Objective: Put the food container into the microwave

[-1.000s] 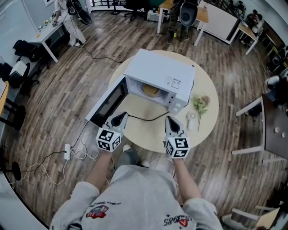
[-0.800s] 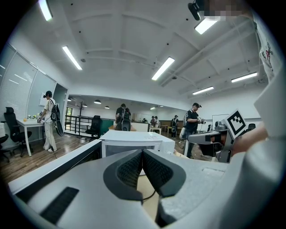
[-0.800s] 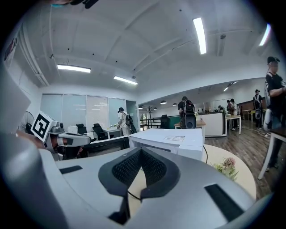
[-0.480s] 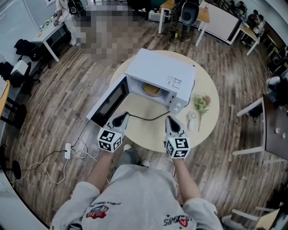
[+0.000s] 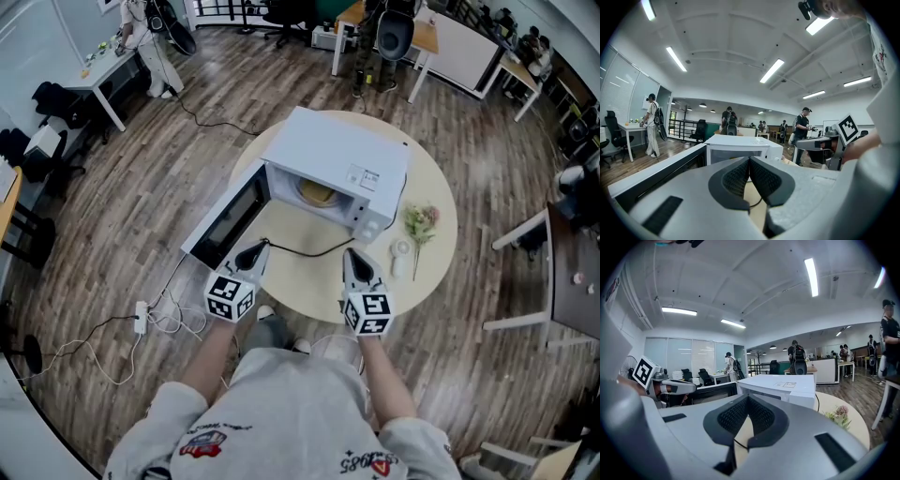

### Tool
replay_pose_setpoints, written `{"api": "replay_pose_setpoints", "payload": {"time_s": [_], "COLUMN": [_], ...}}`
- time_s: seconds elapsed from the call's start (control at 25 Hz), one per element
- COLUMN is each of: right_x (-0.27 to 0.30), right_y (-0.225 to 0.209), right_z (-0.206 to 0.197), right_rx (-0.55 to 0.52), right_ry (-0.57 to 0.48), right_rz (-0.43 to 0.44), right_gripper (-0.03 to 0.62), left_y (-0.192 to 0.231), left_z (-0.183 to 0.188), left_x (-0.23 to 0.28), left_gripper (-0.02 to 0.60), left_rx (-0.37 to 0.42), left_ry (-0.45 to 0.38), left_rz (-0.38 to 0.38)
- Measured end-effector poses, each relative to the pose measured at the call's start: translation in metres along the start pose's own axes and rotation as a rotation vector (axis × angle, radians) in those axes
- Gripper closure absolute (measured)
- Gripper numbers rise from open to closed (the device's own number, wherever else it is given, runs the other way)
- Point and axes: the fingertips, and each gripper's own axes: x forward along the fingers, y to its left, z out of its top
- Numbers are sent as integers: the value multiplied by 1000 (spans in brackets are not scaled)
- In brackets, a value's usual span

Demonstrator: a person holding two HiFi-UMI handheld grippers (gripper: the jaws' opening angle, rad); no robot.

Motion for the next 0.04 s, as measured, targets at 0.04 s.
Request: {"api": "replay_pose_setpoints", "payload": {"time_s": [0.04], "right_x": [0], "right_y": [-1], "right_z": [-1], "right_rx": [1], "right_ry": [1], "right_rz": [-1], "right_gripper": [591], "left_y": [-1], "left_z": [-1], "left_x": [1], "left_gripper": [577], "left_rx": [0], "left_ry": [1], "left_rz": [-3]}}
